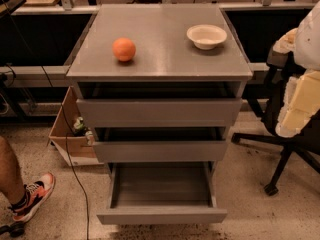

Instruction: Place orange into bottom drawer

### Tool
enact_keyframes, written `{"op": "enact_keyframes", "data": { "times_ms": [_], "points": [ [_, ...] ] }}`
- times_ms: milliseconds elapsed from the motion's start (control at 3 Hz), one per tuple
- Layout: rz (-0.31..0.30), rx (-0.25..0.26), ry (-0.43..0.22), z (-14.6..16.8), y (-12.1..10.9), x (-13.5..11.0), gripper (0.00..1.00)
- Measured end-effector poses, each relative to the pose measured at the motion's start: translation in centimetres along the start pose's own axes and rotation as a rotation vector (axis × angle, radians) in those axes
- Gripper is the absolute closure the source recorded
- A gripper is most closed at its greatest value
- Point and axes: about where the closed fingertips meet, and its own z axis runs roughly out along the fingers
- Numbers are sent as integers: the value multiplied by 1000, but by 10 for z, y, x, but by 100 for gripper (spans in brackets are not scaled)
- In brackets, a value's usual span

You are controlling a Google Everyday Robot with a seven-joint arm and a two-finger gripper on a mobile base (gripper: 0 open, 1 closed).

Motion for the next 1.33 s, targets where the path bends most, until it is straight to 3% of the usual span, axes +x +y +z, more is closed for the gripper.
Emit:
{"op": "enact_keyframes", "data": {
  "times_ms": [333,667,1000,1333],
  "points": [
    [-4,-2,-5,0,-2,-3,0],
    [-72,-29,-66,23,-28,-47,0],
    [-123,-46,-174,54,-69,-121,0],
    [-90,-14,-311,95,-112,-185,0]
  ]
}}
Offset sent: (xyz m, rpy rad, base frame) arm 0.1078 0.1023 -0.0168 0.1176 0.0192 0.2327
